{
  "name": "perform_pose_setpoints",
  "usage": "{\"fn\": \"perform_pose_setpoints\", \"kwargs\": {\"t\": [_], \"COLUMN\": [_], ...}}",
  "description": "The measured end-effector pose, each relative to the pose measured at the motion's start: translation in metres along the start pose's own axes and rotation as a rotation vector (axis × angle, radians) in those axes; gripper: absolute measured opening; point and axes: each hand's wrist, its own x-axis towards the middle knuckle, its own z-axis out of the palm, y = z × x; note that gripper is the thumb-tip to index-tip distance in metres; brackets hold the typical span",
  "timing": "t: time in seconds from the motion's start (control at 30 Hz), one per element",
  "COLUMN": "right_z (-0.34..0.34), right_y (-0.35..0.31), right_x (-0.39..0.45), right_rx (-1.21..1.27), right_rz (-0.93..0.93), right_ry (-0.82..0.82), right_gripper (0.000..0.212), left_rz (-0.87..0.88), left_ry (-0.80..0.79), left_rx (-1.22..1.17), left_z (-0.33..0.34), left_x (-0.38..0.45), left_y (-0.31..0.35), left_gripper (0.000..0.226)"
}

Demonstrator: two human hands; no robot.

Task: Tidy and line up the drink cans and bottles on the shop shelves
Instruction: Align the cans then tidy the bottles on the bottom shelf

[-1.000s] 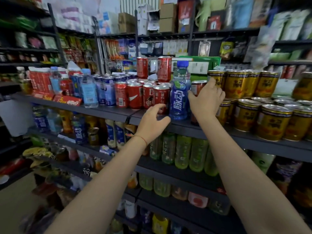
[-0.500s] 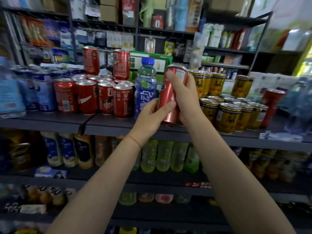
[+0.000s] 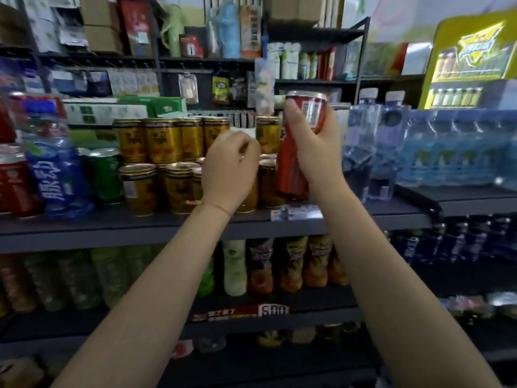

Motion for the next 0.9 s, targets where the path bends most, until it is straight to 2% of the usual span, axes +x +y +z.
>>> {"fn": "perform_pose_setpoints", "kwargs": {"t": [0.03,0.1,0.17,0.23,0.37,0.53,0.67,0.9], "right_z": [-0.017,-0.041,-0.056,-0.069,-0.081,-0.084,-0.077,-0.073], "right_y": [0.004,0.013,0.024,0.041,0.067,0.087,0.089,0.087], "right_x": [0.008,0.02,0.027,0.031,0.035,0.043,0.043,0.051], "right_rx": [-0.03,-0.076,-0.122,-0.151,-0.21,-0.288,-0.354,-0.469], "right_rz": [-0.03,-0.07,-0.082,-0.076,-0.056,-0.013,-0.078,-0.212], "right_ry": [0.015,0.017,-0.013,-0.045,-0.046,-0.027,-0.039,-0.018], "right_gripper": [0.048,0.046,0.043,0.045,0.046,0.065,0.072,0.068], "left_rz": [0.086,0.182,0.18,0.142,0.145,0.094,0.065,0.051], "left_ry": [-0.045,-0.133,-0.182,-0.184,-0.086,-0.045,-0.031,-0.062], "left_rx": [0.091,0.314,0.52,0.598,0.623,0.6,0.576,0.59], "left_z": [0.017,0.047,0.07,0.085,0.096,0.101,0.101,0.1], "left_x": [0.002,0.004,-0.002,-0.01,-0.022,-0.021,-0.021,-0.019], "left_y": [0.007,0.013,0.013,0.006,-0.008,-0.001,0.001,0.0], "left_gripper": [0.023,0.025,0.029,0.025,0.026,0.028,0.027,0.024]}}
